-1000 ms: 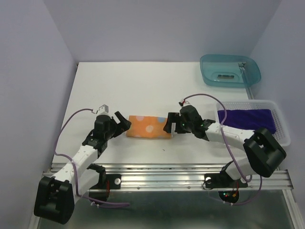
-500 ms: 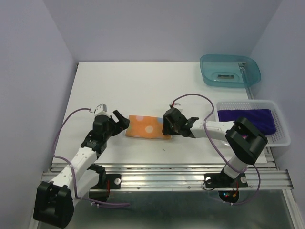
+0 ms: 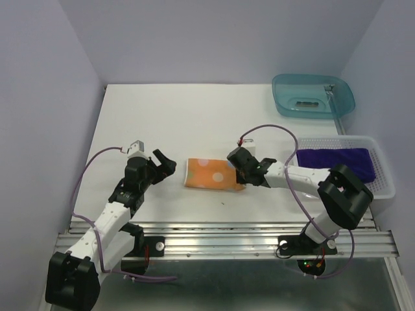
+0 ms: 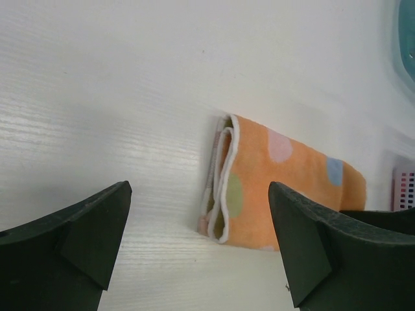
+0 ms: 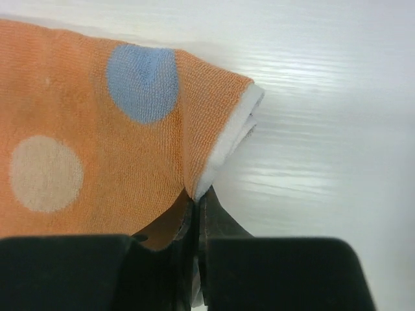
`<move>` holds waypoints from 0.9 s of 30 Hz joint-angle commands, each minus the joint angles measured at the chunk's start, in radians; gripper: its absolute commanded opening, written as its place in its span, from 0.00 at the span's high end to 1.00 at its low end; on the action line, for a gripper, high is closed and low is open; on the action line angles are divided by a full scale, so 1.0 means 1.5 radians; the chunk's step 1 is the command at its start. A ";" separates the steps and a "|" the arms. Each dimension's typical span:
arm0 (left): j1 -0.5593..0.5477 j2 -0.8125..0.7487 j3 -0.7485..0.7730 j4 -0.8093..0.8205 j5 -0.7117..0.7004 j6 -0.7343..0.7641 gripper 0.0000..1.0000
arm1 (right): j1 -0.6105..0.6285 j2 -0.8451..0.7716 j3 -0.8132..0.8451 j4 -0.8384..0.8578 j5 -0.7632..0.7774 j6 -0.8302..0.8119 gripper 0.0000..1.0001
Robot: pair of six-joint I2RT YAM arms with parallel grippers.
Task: Fold and stack the towels
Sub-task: Neatly place the folded towel into the bin
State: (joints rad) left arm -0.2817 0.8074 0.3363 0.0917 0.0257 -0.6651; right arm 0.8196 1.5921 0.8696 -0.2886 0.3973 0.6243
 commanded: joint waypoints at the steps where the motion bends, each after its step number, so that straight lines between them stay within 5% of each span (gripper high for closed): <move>1: -0.003 -0.018 -0.004 0.017 0.002 0.016 0.01 | 0.000 -0.093 0.055 -0.183 0.183 -0.128 0.99; 12: -0.003 -0.024 -0.010 0.039 0.028 0.028 0.01 | -0.089 -0.228 0.123 -0.294 0.275 -0.329 0.99; 17: -0.003 -0.018 -0.012 0.050 0.037 0.034 0.01 | -0.165 -0.314 0.142 -0.277 0.233 -0.431 0.99; 27: -0.002 0.003 -0.008 0.068 0.052 0.045 0.01 | -0.181 -0.358 0.236 -0.401 0.299 -0.393 0.99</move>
State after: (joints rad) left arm -0.2817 0.7990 0.3222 0.1390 0.0837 -0.6247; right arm 0.5587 1.0554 1.1286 -0.7982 0.7727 0.0158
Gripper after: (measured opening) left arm 0.986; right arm 0.046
